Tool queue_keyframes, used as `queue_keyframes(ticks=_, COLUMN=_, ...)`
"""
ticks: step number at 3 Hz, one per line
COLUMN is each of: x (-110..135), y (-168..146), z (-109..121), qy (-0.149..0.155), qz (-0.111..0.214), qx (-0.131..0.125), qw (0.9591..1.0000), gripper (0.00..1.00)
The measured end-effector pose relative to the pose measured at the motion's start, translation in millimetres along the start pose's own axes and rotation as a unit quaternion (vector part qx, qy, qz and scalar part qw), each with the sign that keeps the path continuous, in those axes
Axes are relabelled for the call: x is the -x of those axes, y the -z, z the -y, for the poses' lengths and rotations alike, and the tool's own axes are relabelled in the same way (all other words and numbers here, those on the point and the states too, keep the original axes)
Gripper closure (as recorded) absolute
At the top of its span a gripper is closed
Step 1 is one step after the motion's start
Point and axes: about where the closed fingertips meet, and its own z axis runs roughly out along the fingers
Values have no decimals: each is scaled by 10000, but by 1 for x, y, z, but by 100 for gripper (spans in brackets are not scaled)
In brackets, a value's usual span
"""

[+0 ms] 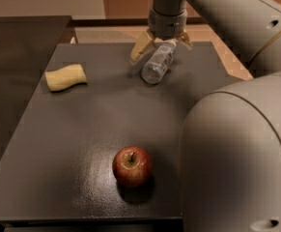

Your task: Move blue plastic bottle near apple

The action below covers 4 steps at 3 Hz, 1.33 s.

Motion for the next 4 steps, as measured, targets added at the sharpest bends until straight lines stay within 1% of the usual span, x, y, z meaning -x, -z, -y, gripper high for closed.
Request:
queue_keyframes(ticks=1, x=1, y=-16, z=-1, qy=-117, qz=-178, qx=-65, qw=9998, gripper=0)
queue_keyframes(ticks=2, x=0, y=-27, z=-1, qy=-159, qz=-276, qx=-91, qw=9994, gripper=1)
queue_keyframes(ticks=3, x=-1, y=-32, z=-2, qy=-157, qz=-344, qx=-119, qw=9992, gripper=20)
queue_keyframes(ticks=4, x=-2, y=-33, z=-4, qy=-133, qz=-352, qx=-112, qw=9992, gripper=42)
